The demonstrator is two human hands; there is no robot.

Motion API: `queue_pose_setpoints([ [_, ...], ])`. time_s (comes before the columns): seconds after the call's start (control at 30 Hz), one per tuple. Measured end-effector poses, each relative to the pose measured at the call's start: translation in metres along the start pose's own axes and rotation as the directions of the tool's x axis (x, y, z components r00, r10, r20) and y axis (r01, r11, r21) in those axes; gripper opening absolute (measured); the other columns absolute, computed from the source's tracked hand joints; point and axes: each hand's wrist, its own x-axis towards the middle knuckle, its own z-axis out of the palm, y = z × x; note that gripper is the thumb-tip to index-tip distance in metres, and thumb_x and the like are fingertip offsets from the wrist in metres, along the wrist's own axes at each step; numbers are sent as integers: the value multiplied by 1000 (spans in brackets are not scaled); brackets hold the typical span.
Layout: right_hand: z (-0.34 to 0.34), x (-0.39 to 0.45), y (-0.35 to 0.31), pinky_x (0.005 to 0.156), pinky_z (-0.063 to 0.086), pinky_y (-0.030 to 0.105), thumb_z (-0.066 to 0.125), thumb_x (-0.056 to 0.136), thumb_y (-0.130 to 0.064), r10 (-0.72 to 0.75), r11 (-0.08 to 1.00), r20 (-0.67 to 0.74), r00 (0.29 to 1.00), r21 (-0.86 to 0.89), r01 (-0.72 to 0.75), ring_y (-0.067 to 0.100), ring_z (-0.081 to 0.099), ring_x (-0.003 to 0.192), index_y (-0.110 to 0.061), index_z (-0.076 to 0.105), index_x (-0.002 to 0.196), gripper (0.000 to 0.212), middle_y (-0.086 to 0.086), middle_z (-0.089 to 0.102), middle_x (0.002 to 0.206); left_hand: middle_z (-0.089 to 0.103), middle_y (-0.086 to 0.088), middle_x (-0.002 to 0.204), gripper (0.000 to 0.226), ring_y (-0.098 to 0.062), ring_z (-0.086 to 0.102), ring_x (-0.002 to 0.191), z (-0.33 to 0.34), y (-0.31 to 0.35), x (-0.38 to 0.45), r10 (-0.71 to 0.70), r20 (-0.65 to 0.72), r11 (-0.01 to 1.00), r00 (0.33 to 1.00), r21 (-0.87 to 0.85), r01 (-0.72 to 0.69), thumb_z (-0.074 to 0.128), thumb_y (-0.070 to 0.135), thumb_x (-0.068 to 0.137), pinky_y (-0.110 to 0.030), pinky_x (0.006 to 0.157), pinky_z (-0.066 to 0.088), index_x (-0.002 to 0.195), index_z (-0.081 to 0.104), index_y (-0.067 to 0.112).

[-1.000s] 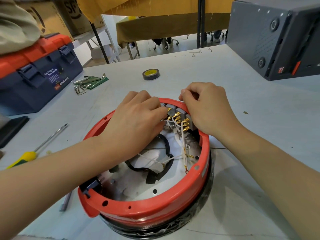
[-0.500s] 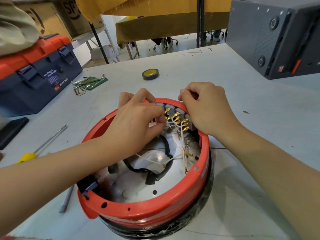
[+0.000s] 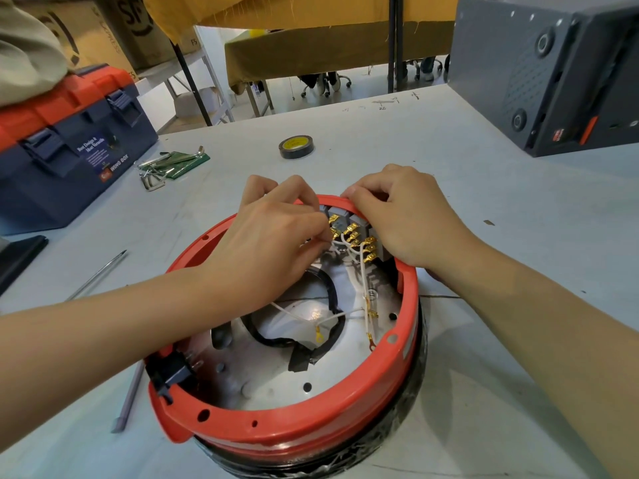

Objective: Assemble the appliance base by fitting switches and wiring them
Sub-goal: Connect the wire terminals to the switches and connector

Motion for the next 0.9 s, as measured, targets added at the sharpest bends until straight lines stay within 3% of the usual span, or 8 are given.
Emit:
queue_pose_setpoints([
  [0.07, 1, 1, 1, 66, 32, 4, 49, 96, -23, 14, 999, 20, 1000, 34, -15, 6, 46, 70, -14, 74, 95, 27, -10, 49, 72, 64, 1, 72, 7, -10, 47, 88, 1, 0, -1, 13, -11, 1000, 1000, 17, -13, 67, 12, 75, -29, 76, 23, 68, 70, 14],
  [0.13, 2, 1, 2, 66, 33, 0, 48, 96, -23, 14, 999, 40, 999, 51, -16, 5, 50, 74, -17, 73, 97, 26, -8, 57, 83, 64, 1, 70, 8, -11, 48, 88, 2, 0, -1, 29, -16, 999, 999, 38, -29, 66, 13, 76, -29, 75, 23, 70, 70, 14],
  [0.27, 1, 0, 2, 63, 40, 4, 47, 97, -22, 23, 991, 66, 998, 128, -31, 4, 59, 78, -15, 73, 97, 27, -2, 70, 94, 63, 1, 64, 10, -13, 47, 87, 3, 2, 0, 46, -32, 996, 998, 77, -44, 65, 12, 78, -30, 74, 22, 69, 69, 11],
  [0.7, 1, 1, 4, 60, 39, -2, 47, 97, -21, 30, 985, 70, 997, 165, -41, 1, 58, 76, -16, 73, 98, 27, -2, 71, 97, 63, 3, 68, 4, -12, 50, 86, 8, 4, 0, -47, -37, 999, 998, 6, 48, 67, 10, 74, -25, 74, 17, 70, 67, 11],
  [0.9, 1, 1, 4, 58, 38, -3, 46, 98, -23, 25, 988, 80, 996, 148, -37, 3, 58, 77, -15, 73, 102, 28, -1, 71, 98, 62, 3, 64, 5, -12, 47, 84, 7, 1, 3, -10, -38, 1000, 999, 9, 10, 68, 11, 73, -27, 73, 20, 68, 67, 11],
])
